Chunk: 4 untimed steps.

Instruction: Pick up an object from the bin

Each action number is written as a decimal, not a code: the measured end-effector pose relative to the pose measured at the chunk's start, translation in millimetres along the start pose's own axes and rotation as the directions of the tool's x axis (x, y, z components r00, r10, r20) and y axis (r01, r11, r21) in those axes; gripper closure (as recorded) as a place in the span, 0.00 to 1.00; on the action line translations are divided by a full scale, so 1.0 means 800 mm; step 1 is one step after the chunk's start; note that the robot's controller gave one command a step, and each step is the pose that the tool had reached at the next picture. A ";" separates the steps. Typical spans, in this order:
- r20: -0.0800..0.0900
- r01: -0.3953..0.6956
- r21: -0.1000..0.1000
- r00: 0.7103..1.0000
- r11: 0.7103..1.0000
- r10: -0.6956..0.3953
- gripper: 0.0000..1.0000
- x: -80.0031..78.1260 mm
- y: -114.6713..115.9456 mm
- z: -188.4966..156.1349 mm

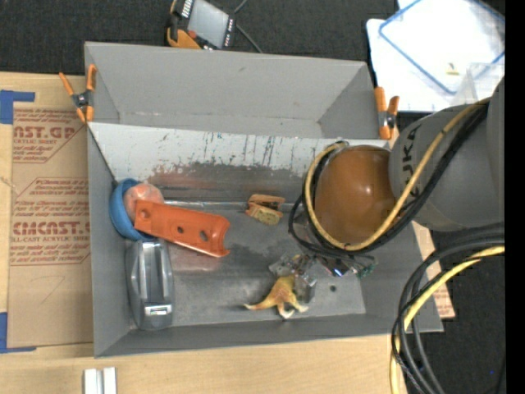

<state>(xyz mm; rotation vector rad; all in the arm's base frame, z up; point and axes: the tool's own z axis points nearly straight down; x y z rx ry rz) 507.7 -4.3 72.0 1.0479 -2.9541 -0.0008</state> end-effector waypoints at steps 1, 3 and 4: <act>0.015 0.028 0.003 1.000 1.000 -0.028 1.00 -0.051 0.033 -0.124; 0.006 -0.008 -0.003 1.000 1.000 0.008 1.00 -0.021 0.018 -0.121; 0.017 -0.008 0.005 1.000 1.000 0.008 1.00 -0.024 0.016 -0.146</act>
Offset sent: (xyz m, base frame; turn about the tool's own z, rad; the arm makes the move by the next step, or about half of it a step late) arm -0.0004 0.0037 0.0191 0.0249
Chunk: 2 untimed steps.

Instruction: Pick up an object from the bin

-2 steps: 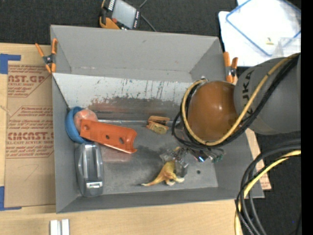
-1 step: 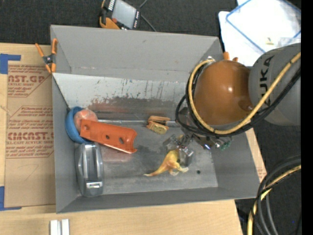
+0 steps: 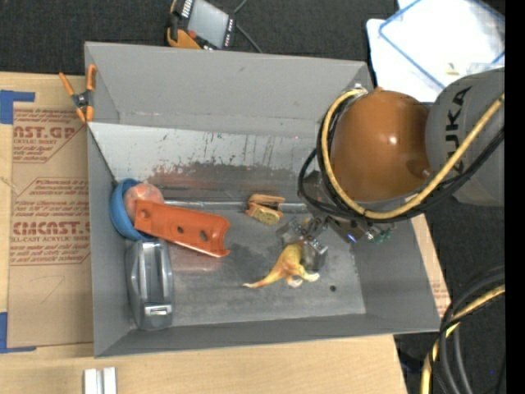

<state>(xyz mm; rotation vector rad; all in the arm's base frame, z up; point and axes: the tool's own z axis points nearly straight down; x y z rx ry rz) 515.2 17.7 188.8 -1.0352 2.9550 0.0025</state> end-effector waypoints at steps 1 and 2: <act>-0.007 -0.024 -0.007 1.000 1.000 0.024 1.00 0.007 -0.031 -0.041; -0.001 -0.025 0.000 1.000 1.000 0.025 1.00 0.007 -0.034 -0.080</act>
Offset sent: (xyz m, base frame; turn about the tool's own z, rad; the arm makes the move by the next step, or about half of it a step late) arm 0.0022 -0.0092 0.0403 -0.0021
